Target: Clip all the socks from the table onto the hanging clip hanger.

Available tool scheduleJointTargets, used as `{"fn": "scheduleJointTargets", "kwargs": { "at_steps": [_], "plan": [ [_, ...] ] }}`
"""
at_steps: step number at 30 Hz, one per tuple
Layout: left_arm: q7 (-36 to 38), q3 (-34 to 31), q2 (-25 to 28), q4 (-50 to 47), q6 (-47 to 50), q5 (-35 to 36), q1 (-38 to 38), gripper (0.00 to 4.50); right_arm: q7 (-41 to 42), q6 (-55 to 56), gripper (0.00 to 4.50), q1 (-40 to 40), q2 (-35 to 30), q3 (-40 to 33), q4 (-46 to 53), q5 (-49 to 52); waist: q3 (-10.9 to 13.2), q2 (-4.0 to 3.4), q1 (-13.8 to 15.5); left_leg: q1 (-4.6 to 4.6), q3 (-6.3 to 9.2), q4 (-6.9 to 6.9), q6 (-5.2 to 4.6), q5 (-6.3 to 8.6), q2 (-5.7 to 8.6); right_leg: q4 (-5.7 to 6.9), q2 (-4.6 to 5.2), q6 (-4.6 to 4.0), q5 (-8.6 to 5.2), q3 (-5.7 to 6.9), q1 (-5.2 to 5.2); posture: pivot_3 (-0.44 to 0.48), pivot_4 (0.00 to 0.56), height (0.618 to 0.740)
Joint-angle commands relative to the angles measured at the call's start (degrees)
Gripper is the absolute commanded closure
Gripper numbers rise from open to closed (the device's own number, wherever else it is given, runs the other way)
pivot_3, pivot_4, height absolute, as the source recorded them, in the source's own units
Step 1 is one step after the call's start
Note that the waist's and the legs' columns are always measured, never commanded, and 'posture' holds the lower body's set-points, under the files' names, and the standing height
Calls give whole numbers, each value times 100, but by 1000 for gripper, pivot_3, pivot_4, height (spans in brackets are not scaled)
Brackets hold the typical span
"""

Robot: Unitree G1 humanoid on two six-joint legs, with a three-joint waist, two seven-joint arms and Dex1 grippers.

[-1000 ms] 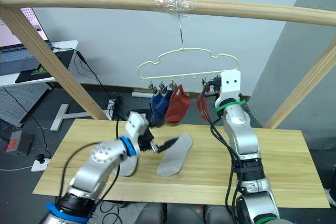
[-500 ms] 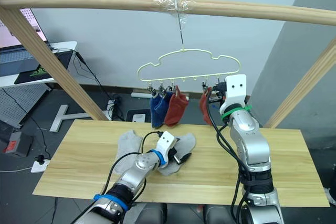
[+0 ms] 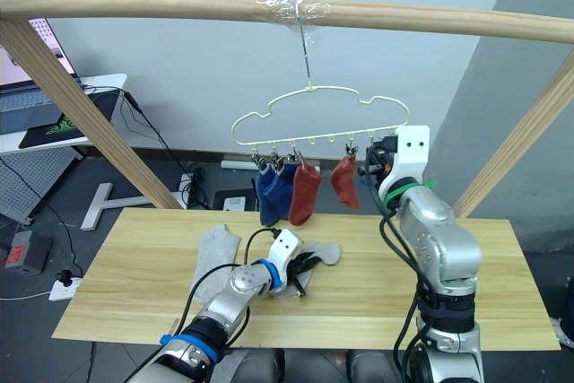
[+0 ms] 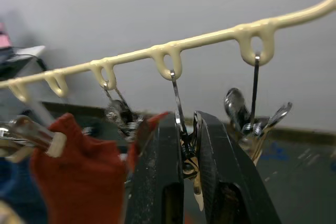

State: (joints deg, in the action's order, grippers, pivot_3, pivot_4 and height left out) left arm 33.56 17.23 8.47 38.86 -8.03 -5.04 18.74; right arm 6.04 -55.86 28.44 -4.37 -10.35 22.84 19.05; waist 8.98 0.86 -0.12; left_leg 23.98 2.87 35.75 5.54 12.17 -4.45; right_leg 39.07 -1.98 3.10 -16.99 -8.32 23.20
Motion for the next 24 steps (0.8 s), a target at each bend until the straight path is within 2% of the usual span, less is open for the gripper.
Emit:
{"fn": "scheduleJointTargets", "kwargs": {
  "at_steps": [1, 3, 5, 11, 24],
  "plan": [
    [366, -340, -395, -654, 51, 784, -127, 4495, -405, -1153, 4423, 428, 362, -985, 329, 711, 0, 0, -2, 1, 1, 0, 0, 0, 0, 0, 0, 0, 0, 1, 0, 49, 109, 740],
    [649, -479, -628, -1243, 109, 1298, -244, 4495, -713, -1968, 4423, 875, 735, -1775, 353, 1082, 0, 0, 10, 6, 4, 1, 0, 0, 0, 2, 1, 0, 1, 4, 2, 51, 104, 740],
    [742, -523, -699, -1605, 264, 1476, -297, 4495, -876, -2428, 4423, 1147, 895, -2173, 379, 1204, -2, 1, 13, 16, 7, 7, 0, 0, 0, 2, 1, 1, 2, 7, 6, 51, 104, 740],
    [355, -740, -1117, -2887, 899, 2080, -108, 4495, -954, -3483, 4423, 1678, 1042, -2853, 525, 1260, -31, -24, -12, 13, 10, 5, 0, 0, 0, 2, 1, 1, 3, 9, 5, 49, 91, 740],
    [80, -819, -1372, -2697, 999, 2085, 343, 4495, -1122, -3664, 4423, 1862, 1356, -3072, 617, 1301, -54, -31, -21, 14, 14, 10, -1, -1, 4, 0, 1, 2, 2, 11, 2, 39, 110, 740]
  ]
}}
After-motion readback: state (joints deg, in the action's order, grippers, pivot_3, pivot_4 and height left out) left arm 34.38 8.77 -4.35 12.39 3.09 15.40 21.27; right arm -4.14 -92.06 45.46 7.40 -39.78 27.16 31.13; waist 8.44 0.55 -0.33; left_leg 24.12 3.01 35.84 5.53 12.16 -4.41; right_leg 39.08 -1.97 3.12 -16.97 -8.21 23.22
